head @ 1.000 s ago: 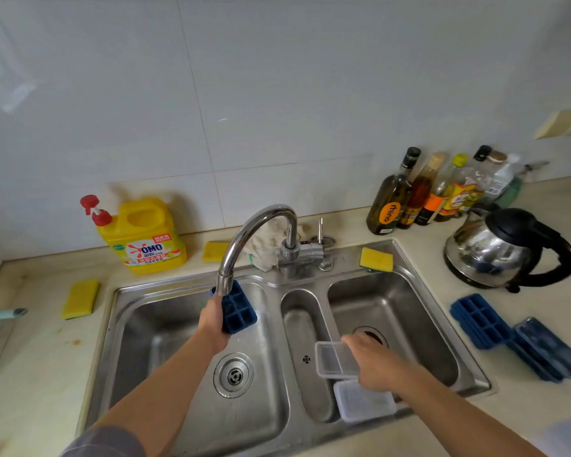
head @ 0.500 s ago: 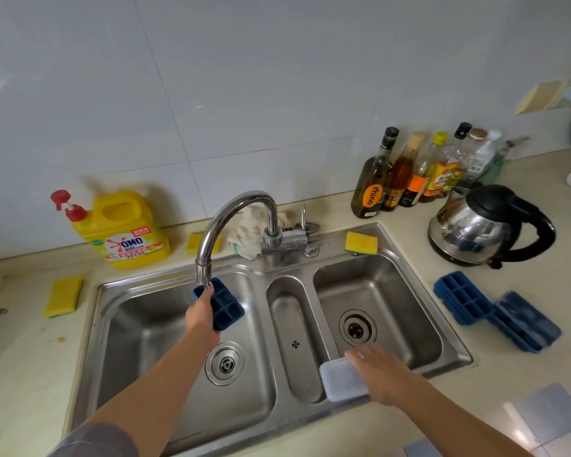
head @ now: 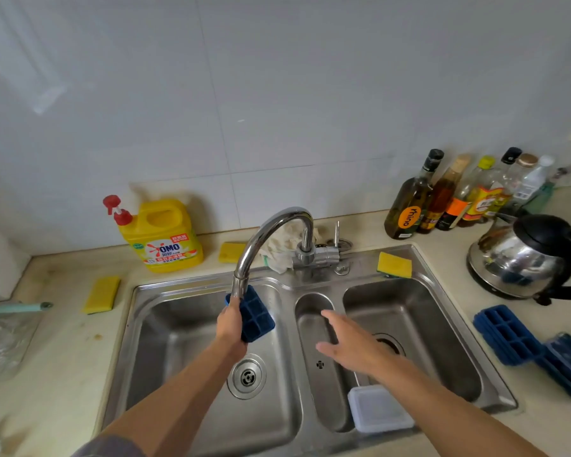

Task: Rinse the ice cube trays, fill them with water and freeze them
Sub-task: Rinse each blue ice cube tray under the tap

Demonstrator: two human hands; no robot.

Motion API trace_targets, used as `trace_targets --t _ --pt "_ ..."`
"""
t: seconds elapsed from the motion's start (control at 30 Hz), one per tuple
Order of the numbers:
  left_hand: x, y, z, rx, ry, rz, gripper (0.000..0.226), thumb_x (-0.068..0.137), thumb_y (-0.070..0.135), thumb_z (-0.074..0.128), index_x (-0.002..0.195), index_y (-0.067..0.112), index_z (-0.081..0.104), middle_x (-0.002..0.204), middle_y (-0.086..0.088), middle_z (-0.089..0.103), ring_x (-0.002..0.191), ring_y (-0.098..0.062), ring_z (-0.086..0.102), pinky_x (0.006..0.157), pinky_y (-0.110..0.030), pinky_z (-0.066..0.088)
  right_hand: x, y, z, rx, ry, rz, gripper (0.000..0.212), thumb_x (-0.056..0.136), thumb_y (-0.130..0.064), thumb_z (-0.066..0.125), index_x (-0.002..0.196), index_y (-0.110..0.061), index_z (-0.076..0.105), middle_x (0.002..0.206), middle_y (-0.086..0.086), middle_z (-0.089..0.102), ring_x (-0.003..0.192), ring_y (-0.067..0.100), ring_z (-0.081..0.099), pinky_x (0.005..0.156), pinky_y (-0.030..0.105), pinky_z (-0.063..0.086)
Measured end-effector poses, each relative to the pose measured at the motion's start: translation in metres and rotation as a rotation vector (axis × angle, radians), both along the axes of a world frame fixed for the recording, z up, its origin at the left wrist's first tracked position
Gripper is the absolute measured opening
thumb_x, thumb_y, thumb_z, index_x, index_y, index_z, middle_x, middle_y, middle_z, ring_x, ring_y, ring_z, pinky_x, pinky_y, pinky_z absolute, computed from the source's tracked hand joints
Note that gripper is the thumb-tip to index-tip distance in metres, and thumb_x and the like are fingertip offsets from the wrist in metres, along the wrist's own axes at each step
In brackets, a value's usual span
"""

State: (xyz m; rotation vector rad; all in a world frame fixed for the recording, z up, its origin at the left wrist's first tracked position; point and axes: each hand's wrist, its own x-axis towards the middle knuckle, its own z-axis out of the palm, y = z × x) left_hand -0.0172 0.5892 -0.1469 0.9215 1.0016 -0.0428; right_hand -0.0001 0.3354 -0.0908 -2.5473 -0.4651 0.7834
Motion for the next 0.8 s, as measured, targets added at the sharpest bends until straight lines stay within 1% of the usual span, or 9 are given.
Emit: trace_targets --t 0.07,0.17,0.23,0.37,0.47,0.57,0.67,0.73,0.8 --pt "-0.002 0.002 0.001 -0.057 -0.036 -0.001 0.048 0.098 0.048 0.060 0.131 0.013 0.057 0.106 -0.013 0.072 0.094 -0.034 0.072 0.080 -0.049 0.059 0.003 0.030 0.006 0.109 0.071 -0.051 0.070 0.097 -0.046 0.060 0.157 -0.022 0.032 0.152 0.004 0.049 0.135 0.019 0.051 0.109 0.035 0.043" --pt "-0.006 0.006 0.004 -0.191 -0.097 -0.036 0.071 0.101 0.056 0.050 0.137 -0.005 0.047 0.073 -0.012 0.073 0.064 -0.031 0.071 0.064 -0.037 0.057 0.002 0.070 0.010 0.202 0.176 -0.101 0.055 0.098 -0.050 0.057 0.143 -0.021 0.048 0.131 0.002 0.064 0.115 0.018 0.064 0.099 0.037 0.052" --pt "-0.009 0.010 0.005 -0.214 -0.092 -0.028 0.064 0.102 0.060 0.041 0.126 0.003 0.059 0.082 -0.014 0.078 0.073 -0.032 0.076 0.062 -0.037 0.059 -0.002 0.092 0.009 0.312 0.322 -0.204 0.042 0.098 -0.046 0.058 0.132 -0.023 0.053 0.118 -0.001 0.068 0.099 0.018 0.071 0.092 0.040 0.060" --pt "-0.012 0.013 0.004 -0.194 -0.108 -0.026 0.062 0.105 0.059 0.032 0.118 0.009 0.066 0.105 -0.019 0.075 0.095 -0.035 0.071 0.081 -0.041 0.057 -0.002 0.118 0.005 0.440 0.454 -0.359 0.024 0.101 -0.023 0.058 0.122 -0.015 0.063 0.103 0.011 0.074 0.076 0.019 0.071 0.085 0.043 0.061" --pt "-0.016 0.022 0.006 -0.176 -0.112 -0.070 0.050 0.108 0.047 0.034 0.122 0.010 0.064 0.110 -0.017 0.075 0.103 -0.033 0.070 0.081 -0.041 0.055 0.008 0.125 0.004 0.425 0.372 -0.368 0.018 0.099 -0.013 0.056 0.113 -0.010 0.068 0.098 0.018 0.074 0.072 0.018 0.068 0.080 0.042 0.062" --pt "-0.018 0.031 0.004 -0.092 -0.119 -0.116 0.031 0.105 0.022 0.043 0.127 0.006 0.059 0.118 -0.020 0.068 0.109 -0.036 0.067 0.090 -0.047 0.056 0.023 0.123 0.009 0.397 0.246 -0.330 0.017 0.099 -0.010 0.053 0.104 -0.007 0.069 0.098 0.021 0.072 0.072 0.019 0.066 0.072 0.034 0.061" --pt "-0.019 0.030 0.007 -0.008 -0.136 -0.195 0.027 0.101 0.008 0.044 0.126 0.012 0.053 0.120 -0.022 0.065 0.110 -0.039 0.067 0.095 -0.049 0.056 0.032 0.120 0.016 0.371 0.145 -0.242 0.016 0.099 -0.012 0.054 0.103 -0.007 0.069 0.095 0.016 0.072 0.074 0.021 0.069 0.071 0.037 0.061" --pt "-0.016 0.027 0.009 -0.041 -0.143 -0.176 0.028 0.102 0.004 0.038 0.124 0.014 0.053 0.120 -0.024 0.067 0.109 -0.039 0.068 0.092 -0.049 0.058 0.037 0.120 0.019 0.330 0.069 -0.132 0.016 0.099 -0.015 0.055 0.100 -0.008 0.069 0.090 0.011 0.072 0.078 0.023 0.070 0.074 0.042 0.060" --pt "-0.015 0.024 0.013 -0.077 -0.130 -0.124 0.029 0.102 0.003 0.035 0.122 0.009 0.055 0.114 -0.024 0.071 0.105 -0.036 0.071 0.080 -0.043 0.062 0.041 0.122 0.019 0.320 0.009 -0.045 0.017 0.099 -0.017 0.055 0.096 -0.007 0.069 0.083 0.007 0.069 0.072 0.018 0.064 0.074 0.043 0.056"
